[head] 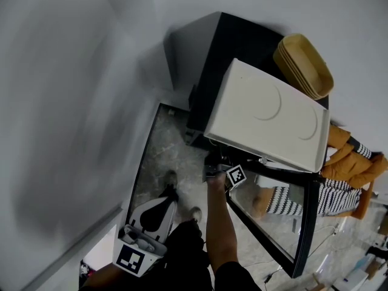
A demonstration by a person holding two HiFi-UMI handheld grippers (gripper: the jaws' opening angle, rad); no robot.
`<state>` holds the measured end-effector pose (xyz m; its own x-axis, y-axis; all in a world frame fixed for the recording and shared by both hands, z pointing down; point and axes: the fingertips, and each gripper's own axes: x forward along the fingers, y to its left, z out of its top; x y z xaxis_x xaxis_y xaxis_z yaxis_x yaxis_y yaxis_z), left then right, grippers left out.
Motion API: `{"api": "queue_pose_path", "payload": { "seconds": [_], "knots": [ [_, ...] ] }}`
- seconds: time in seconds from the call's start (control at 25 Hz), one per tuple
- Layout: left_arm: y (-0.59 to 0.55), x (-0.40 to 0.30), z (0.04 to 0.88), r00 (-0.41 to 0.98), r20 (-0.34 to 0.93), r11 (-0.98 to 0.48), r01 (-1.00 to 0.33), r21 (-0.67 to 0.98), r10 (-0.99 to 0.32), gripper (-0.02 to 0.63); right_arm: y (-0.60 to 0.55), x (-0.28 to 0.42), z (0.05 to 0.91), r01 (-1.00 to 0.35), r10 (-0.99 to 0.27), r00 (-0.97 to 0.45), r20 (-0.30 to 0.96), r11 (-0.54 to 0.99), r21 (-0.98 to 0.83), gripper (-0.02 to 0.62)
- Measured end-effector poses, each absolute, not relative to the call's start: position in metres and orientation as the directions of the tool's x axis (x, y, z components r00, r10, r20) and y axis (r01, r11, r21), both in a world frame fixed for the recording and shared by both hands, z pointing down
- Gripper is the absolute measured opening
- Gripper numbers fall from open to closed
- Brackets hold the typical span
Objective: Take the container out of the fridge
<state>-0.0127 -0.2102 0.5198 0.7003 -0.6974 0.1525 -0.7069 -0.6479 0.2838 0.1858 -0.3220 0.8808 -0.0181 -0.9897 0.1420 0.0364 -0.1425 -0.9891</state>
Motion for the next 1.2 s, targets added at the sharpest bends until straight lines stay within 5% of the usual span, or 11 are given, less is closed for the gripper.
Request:
{"api": "queue_pose_path", "payload": {
  "seconds": [1.2],
  "knots": [
    [-0.096, 0.018, 0.468, 0.619, 0.044, -0.591, -0.766, 0.253, -0.784, 0.005, -0.197, 0.184, 0.815, 0.05, -0.987, -0.068, 0.148, -0.152, -0.987, 0.192]
  ]
}}
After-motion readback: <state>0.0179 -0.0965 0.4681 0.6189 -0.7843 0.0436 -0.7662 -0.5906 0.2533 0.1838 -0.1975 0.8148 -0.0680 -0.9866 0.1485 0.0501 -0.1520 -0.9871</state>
